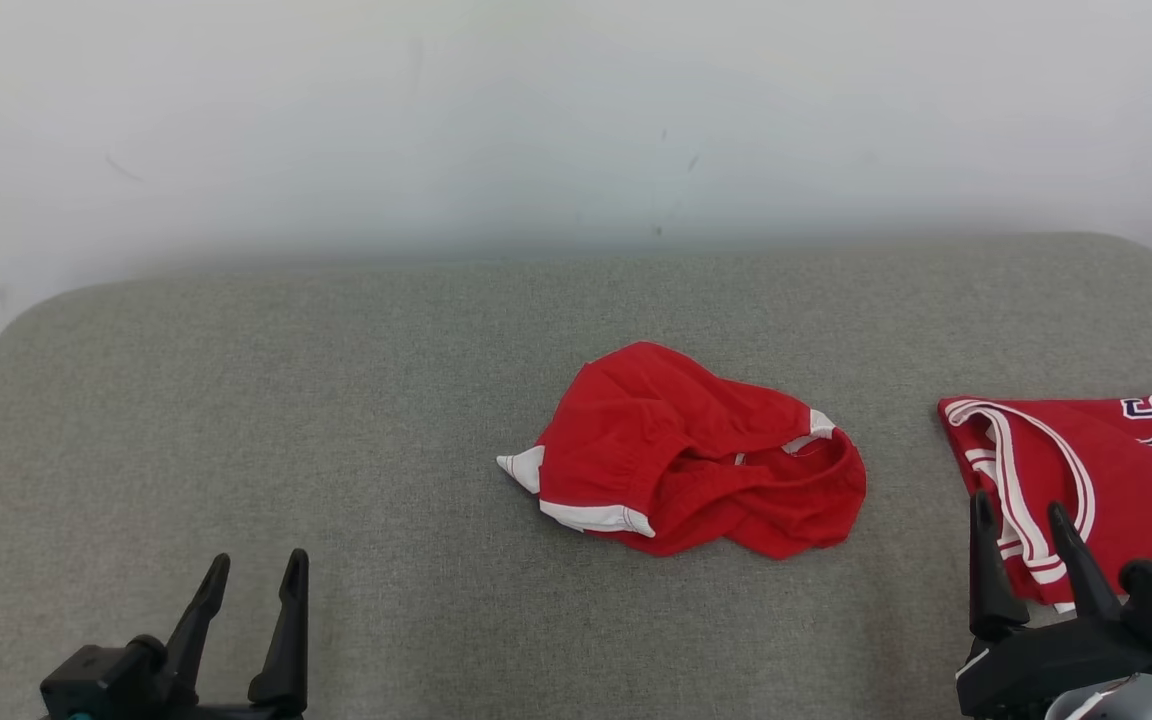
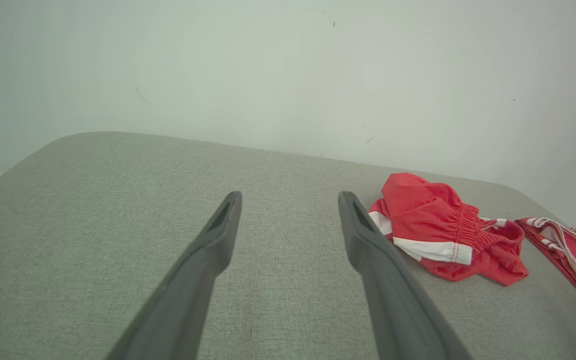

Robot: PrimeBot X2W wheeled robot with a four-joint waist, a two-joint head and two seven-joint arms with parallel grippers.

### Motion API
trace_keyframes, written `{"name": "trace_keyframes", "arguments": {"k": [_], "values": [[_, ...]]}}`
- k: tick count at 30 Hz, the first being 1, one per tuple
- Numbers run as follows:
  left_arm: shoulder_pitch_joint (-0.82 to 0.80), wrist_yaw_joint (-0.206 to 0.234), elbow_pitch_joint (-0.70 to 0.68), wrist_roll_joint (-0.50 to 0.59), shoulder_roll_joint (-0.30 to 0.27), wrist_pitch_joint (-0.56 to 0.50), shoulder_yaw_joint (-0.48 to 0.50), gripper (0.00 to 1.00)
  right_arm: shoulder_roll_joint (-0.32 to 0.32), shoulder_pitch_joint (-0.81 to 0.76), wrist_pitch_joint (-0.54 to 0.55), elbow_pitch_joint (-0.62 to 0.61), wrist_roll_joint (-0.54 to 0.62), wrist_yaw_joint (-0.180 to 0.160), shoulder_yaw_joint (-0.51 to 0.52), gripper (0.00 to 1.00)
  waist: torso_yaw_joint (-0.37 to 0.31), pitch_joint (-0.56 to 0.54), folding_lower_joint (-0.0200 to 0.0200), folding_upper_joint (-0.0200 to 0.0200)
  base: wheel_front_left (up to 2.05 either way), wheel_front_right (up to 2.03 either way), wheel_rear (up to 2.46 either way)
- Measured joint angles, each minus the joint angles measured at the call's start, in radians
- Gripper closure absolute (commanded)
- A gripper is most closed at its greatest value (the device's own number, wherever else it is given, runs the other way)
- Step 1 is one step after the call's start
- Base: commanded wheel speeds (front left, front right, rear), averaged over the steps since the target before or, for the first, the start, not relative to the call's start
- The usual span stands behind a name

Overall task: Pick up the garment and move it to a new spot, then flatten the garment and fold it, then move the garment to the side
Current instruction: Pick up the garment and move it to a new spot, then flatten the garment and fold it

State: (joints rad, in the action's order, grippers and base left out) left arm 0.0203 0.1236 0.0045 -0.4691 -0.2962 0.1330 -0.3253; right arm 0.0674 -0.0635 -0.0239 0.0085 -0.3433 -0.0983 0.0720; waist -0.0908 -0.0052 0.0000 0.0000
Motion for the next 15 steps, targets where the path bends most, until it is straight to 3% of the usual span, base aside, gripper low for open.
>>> {"name": "trace_keyframes", "arguments": {"k": [15], "values": [[0.015,0.001,-0.065,0.046,0.025,-0.098,0.006,0.00,-0.001,0.023,-0.003,-0.001,0.000,0.000,-0.018,0.00,-0.010,0.021,0.0000,0.0000,0.00,0.00,0.00]]}}
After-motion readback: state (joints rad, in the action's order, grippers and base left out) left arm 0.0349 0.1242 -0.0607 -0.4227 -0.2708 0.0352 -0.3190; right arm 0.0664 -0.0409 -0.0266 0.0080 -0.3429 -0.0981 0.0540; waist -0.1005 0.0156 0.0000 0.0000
